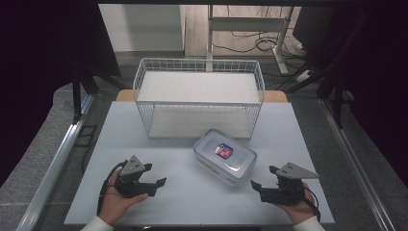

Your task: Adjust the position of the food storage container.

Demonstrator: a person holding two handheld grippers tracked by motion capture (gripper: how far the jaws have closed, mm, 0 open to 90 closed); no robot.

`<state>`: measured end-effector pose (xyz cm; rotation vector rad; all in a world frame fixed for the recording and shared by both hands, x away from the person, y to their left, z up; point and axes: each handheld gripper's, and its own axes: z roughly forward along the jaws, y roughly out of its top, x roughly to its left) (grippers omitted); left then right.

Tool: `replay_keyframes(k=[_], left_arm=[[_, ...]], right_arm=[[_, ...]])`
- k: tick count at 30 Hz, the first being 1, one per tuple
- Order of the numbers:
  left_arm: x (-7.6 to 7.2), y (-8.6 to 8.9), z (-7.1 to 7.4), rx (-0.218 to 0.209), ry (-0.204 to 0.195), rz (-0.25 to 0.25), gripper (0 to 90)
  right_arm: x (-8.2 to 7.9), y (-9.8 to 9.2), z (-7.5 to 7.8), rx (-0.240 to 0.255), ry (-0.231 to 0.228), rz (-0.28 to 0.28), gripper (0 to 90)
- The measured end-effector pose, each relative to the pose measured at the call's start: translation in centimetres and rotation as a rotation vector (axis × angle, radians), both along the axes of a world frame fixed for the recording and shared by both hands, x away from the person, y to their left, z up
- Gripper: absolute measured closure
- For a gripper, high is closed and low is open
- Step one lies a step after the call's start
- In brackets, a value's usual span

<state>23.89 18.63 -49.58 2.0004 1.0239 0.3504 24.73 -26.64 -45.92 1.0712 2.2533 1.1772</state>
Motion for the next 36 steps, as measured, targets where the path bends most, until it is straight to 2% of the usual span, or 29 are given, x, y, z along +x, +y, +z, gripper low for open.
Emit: replay_keyframes(k=[8, 11, 13, 17, 20, 27, 33, 36], left_arm=[[-0.7, 0.1, -0.1, 0.006, -0.007, 0.011, 23.8], [-1.0, 0.3, 0.0, 0.007, -0.011, 0.015, 23.8], [-1.1, 0.4, 0.2, -0.009, -0.015, 0.019, 23.8], [-1.1, 0.1, 0.1, 0.005, -0.019, 0.009, 23.9], [-0.9, -0.3, -0.2, 0.044, -0.011, -0.012, 23.9], [-0.6, -0.3, -0.4, 0.050, -0.001, -0.009, 23.8], [-0.7, -0.3, -0.3, 0.048, 0.000, -0.009, 23.8], [-0.8, -0.3, -0.3, 0.039, -0.001, -0.012, 23.6]], right_arm=[[0.4, -0.2, 0.1, -0.004, 0.022, -0.012, 17.0], [0.3, 0.1, 0.2, -0.005, 0.015, 0.007, 18.8], [0.0, 0.4, 0.3, -0.023, 0.006, 0.013, 19.2], [0.0, 0.3, 0.4, -0.025, 0.013, -0.008, 20.3], [0.4, 0.3, 0.4, -0.025, 0.021, -0.012, 22.2], [1.4, 0.6, 0.2, -0.040, 0.041, 0.021, 27.8], [1.9, 1.2, 0.8, -0.044, 0.039, 0.028, 31.1], [2.3, 2.0, 1.5, -0.073, 0.027, 0.034, 35.0]])
